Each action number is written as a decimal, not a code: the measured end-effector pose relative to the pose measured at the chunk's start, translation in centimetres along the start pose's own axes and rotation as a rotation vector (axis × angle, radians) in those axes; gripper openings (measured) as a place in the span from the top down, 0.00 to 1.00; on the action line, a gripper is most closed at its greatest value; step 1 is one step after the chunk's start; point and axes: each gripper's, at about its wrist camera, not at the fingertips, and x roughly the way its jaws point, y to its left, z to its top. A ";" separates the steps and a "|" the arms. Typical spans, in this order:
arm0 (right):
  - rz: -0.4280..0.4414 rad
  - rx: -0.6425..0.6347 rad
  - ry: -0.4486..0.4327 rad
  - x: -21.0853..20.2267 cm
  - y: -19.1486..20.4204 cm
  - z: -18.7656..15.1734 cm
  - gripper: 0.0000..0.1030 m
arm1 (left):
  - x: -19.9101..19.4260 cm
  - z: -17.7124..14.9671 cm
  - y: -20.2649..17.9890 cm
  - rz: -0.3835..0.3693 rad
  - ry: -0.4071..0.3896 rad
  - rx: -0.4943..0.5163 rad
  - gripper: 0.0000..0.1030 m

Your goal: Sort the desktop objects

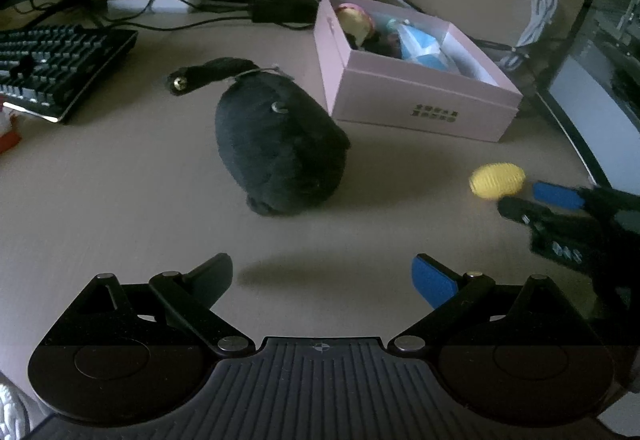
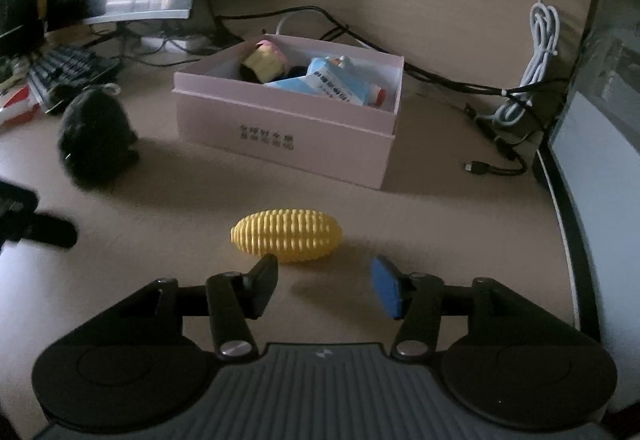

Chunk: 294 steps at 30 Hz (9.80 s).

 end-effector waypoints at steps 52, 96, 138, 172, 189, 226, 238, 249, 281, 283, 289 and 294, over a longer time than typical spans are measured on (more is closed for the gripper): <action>0.061 0.006 0.010 -2.2 -1.0 2.2 0.36 | -0.5 0.1 -2.1 0.014 -0.004 0.041 0.03; -0.046 0.033 -0.055 -3.7 0.9 1.3 0.02 | 3.2 5.8 0.8 0.096 -0.091 0.006 0.21; 0.264 -0.140 0.101 -1.0 10.3 4.5 0.35 | -3.2 -2.9 -0.7 0.020 0.038 0.066 0.03; 0.412 0.646 0.072 10.7 -3.3 19.2 0.37 | -2.3 2.6 1.7 -0.083 -0.031 0.049 0.02; 0.034 0.301 -0.004 8.8 -3.3 16.6 0.33 | 0.7 3.4 3.1 -0.093 0.017 0.014 0.02; 0.171 0.481 0.115 11.7 -7.1 15.3 0.51 | 2.6 6.4 0.2 -0.099 0.029 0.148 0.01; 0.234 0.391 -0.059 8.4 -3.6 18.8 0.51 | 2.9 6.5 -1.8 -0.117 0.030 0.211 0.01; 0.258 0.483 0.025 8.7 -5.2 14.6 0.50 | 2.8 7.6 -0.3 -0.048 -0.016 0.168 0.01; 0.458 0.559 0.117 11.5 -3.1 14.9 0.00 | 3.5 9.0 4.6 -0.088 -0.140 0.053 0.01; 0.502 0.526 0.118 12.7 -0.5 16.0 0.00 | 3.2 9.1 6.0 -0.036 -0.149 0.037 0.01; 0.497 0.443 0.105 15.6 5.4 18.9 0.00 | 4.0 10.6 9.5 0.045 -0.186 -0.021 0.01; 0.515 0.419 0.090 14.7 5.1 18.4 0.00 | 3.5 9.9 9.0 0.074 -0.196 -0.051 0.01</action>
